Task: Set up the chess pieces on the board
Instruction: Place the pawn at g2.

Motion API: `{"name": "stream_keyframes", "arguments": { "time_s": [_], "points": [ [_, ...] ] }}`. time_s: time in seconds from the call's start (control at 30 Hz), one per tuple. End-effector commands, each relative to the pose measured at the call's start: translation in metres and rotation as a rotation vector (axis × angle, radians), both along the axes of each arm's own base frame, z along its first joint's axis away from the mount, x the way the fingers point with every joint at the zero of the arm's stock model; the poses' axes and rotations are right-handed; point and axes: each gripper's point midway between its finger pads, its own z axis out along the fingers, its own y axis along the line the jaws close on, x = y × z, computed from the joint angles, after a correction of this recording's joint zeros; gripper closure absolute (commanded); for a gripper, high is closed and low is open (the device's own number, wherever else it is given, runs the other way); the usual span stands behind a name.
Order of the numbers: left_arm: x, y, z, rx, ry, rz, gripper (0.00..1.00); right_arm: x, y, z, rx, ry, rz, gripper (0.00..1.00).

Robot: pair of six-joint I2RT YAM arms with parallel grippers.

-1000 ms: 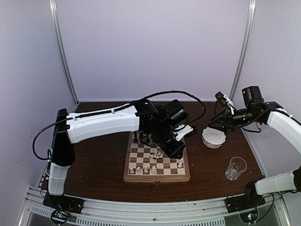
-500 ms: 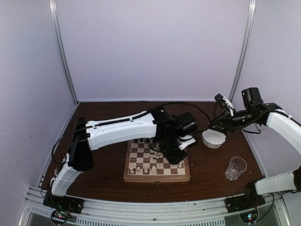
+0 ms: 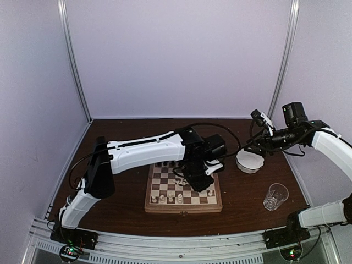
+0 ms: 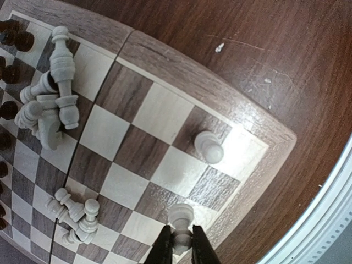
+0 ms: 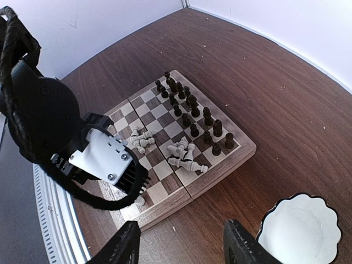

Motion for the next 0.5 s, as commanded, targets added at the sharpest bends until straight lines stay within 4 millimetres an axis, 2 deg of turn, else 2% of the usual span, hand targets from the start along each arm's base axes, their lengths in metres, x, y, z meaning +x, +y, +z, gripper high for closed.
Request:
{"name": "stream_keyframes", "arguments": {
  "time_s": [0.0,0.47],
  "points": [
    [0.0085,-0.0078,-0.0055,-0.026,0.007,-0.001,0.87,0.0015,-0.0010,-0.0019,-0.004,-0.010,0.003,0.46],
    [0.0114,-0.0174,-0.0146,-0.061,0.041,0.001,0.87,0.0023,-0.0011,-0.0042,-0.008,-0.003,0.004,0.46]
  ]
}}
